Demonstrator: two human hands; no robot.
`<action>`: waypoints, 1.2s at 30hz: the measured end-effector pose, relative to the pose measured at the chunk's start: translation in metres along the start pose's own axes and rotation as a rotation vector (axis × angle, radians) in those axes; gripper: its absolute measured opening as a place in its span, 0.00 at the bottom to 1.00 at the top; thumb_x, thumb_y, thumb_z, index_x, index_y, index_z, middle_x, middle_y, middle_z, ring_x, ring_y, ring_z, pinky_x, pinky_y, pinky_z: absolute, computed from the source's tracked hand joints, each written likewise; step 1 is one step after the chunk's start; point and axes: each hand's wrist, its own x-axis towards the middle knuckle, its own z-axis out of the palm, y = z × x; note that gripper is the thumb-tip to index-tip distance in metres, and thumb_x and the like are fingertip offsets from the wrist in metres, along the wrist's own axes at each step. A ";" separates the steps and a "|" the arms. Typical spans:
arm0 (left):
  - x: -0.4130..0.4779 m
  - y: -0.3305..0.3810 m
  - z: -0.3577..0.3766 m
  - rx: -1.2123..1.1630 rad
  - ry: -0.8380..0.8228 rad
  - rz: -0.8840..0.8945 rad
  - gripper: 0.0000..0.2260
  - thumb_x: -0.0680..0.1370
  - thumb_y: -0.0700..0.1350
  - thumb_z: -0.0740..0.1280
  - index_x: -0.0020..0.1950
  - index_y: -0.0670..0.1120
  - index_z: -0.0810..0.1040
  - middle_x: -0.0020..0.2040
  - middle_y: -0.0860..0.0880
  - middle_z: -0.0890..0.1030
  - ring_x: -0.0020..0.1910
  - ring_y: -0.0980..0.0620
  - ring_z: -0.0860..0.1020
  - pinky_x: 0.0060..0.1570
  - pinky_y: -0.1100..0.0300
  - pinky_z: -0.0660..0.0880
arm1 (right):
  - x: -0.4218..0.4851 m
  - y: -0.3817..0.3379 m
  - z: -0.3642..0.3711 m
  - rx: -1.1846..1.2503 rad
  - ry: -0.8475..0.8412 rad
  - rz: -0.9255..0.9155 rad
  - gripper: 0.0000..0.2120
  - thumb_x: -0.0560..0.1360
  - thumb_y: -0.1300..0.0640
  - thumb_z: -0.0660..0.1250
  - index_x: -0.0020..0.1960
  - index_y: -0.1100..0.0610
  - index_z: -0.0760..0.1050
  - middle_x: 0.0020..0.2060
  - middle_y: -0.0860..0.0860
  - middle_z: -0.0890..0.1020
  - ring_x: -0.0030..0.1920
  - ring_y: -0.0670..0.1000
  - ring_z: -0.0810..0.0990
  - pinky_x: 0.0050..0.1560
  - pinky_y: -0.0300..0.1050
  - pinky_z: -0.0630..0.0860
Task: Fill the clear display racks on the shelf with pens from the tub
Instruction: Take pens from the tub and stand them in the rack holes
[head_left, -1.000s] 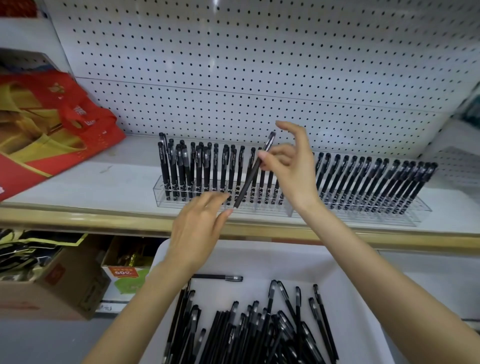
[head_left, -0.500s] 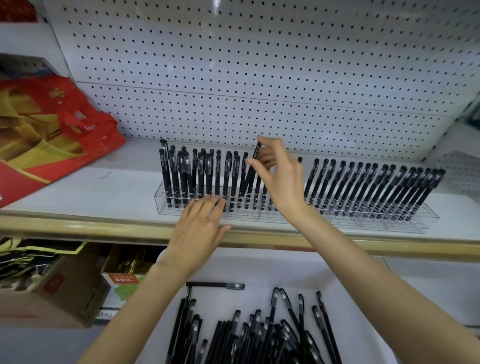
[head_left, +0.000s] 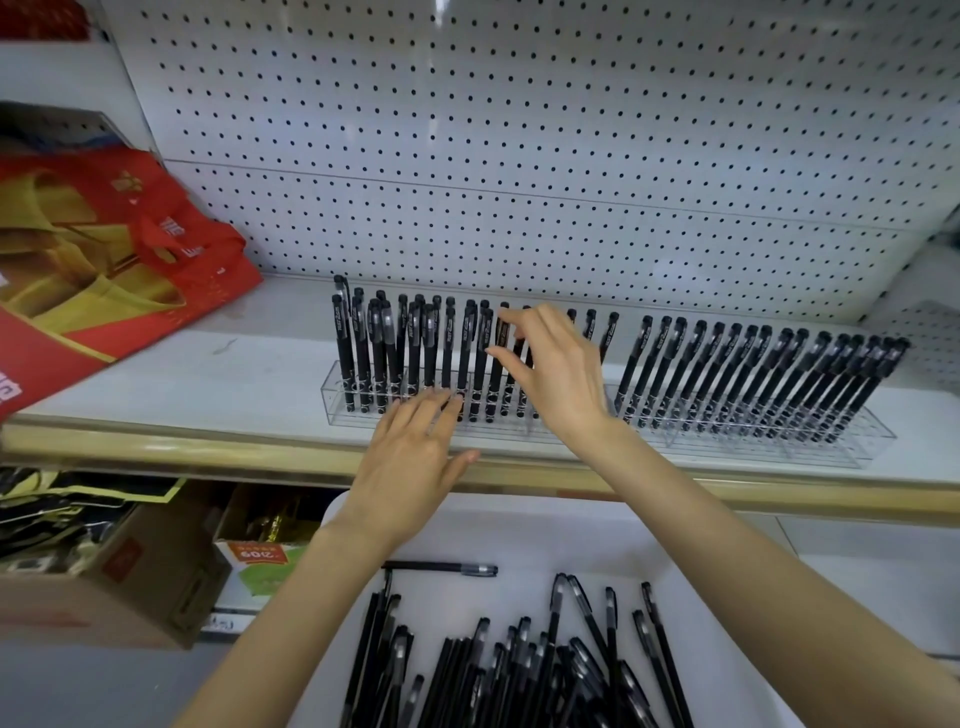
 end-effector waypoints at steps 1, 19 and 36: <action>0.000 0.000 0.000 -0.001 -0.008 0.001 0.29 0.79 0.59 0.52 0.76 0.45 0.60 0.75 0.47 0.63 0.75 0.49 0.58 0.74 0.53 0.51 | 0.000 0.000 0.001 -0.017 0.007 0.009 0.15 0.71 0.52 0.74 0.54 0.60 0.79 0.40 0.51 0.79 0.40 0.50 0.77 0.30 0.41 0.72; -0.002 0.002 -0.023 0.120 -0.046 0.062 0.27 0.81 0.58 0.54 0.76 0.45 0.59 0.75 0.47 0.63 0.75 0.50 0.58 0.75 0.51 0.47 | -0.002 -0.003 -0.035 -0.121 -0.124 -0.026 0.19 0.73 0.49 0.71 0.58 0.59 0.76 0.45 0.54 0.78 0.44 0.53 0.77 0.34 0.43 0.72; -0.138 0.061 0.073 -0.034 -0.404 -0.040 0.28 0.78 0.62 0.58 0.73 0.47 0.66 0.66 0.46 0.71 0.64 0.45 0.70 0.59 0.51 0.71 | -0.255 -0.040 -0.140 0.047 -1.090 0.592 0.30 0.70 0.36 0.66 0.63 0.54 0.69 0.60 0.52 0.72 0.62 0.54 0.71 0.56 0.49 0.71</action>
